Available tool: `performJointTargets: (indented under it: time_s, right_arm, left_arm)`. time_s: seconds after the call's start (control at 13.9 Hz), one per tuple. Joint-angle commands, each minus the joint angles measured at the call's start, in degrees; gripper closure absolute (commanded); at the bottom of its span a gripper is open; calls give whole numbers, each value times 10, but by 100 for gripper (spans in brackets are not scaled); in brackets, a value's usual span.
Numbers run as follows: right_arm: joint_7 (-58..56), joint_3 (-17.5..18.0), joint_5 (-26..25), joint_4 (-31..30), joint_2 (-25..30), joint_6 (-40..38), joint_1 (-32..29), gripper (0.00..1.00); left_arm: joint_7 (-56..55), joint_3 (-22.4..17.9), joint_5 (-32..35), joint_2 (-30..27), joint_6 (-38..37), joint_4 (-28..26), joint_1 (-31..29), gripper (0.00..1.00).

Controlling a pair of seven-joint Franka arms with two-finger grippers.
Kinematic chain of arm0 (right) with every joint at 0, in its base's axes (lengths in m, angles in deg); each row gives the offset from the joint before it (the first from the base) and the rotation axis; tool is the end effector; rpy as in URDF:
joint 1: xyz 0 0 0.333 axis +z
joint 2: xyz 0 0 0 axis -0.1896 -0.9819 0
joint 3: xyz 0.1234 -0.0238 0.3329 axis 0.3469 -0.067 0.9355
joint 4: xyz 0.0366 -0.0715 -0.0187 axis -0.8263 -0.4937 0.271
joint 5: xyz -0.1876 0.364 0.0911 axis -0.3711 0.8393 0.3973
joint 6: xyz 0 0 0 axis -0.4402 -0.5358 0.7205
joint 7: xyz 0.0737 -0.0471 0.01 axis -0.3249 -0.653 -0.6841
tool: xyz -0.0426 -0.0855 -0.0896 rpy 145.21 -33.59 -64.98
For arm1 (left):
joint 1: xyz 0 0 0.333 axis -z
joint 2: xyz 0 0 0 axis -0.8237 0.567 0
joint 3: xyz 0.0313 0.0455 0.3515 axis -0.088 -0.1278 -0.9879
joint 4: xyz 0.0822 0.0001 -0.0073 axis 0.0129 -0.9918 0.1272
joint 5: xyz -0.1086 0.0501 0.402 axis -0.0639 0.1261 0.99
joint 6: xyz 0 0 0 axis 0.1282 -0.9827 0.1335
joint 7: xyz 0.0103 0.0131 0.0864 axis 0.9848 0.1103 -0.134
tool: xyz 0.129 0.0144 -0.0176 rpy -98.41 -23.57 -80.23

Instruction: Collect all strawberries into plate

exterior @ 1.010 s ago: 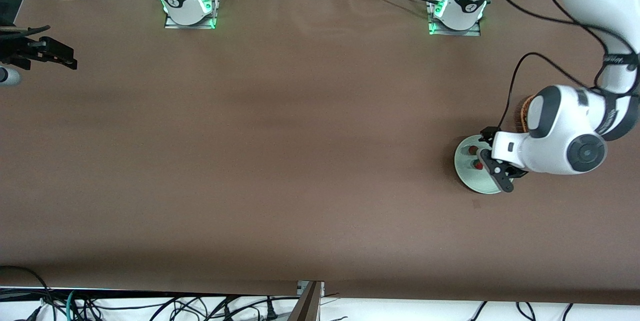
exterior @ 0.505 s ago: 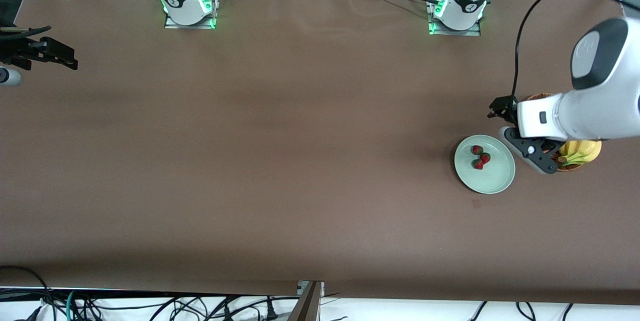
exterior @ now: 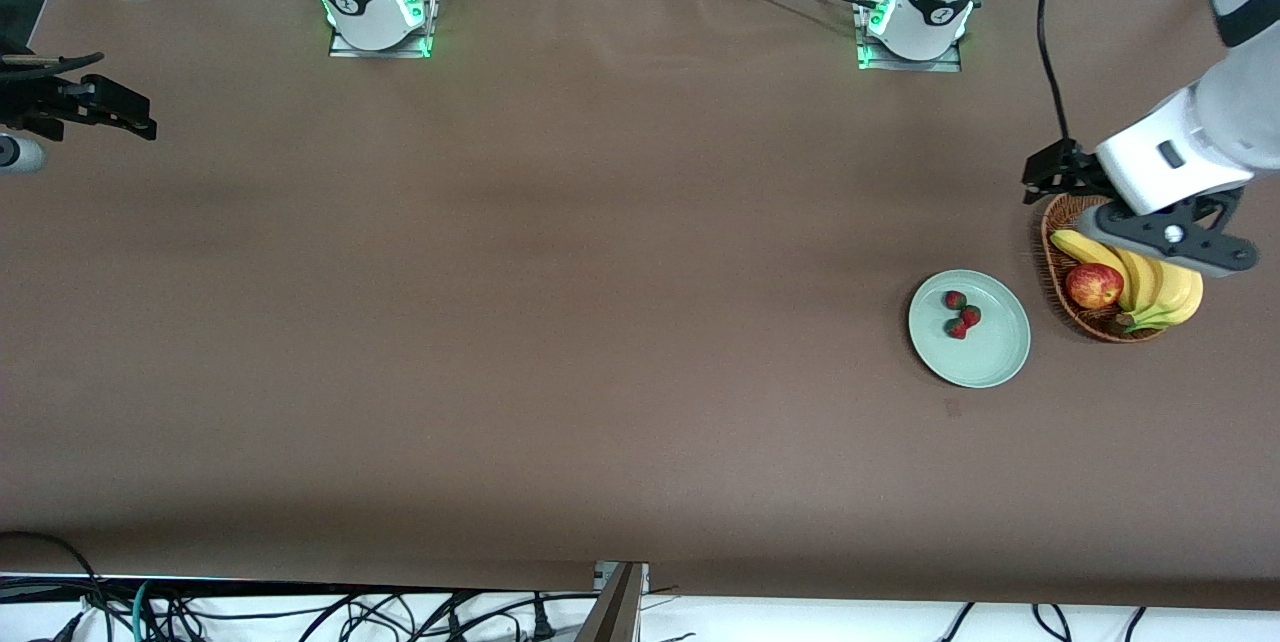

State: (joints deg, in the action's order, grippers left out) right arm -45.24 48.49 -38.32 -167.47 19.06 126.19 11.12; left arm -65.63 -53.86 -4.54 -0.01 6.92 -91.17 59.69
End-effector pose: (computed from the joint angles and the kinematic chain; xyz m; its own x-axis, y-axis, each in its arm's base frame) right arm 0.5689 -0.0233 0.6267 0.9849 0.0491 -0.1662 0.0586 -0.9969 0.0524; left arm 0.6240 -0.0532 0.6064 0.9679 -0.2347 -0.0896 -0.2374 -0.9712 -0.0206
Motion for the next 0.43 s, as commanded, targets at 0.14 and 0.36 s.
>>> performJointTargets:
  time_s: [0.14,0.36]
  right_arm:
    - [3,-1,5,17,-7,-8,2,0]
    - [3,-1,3,17,-7,-8,2,0]
  left_arm:
    - [-88,-1,-10,-99,91,-155,-24,0]
    - [-93,10,-18,-98,90,-152,-30,0]
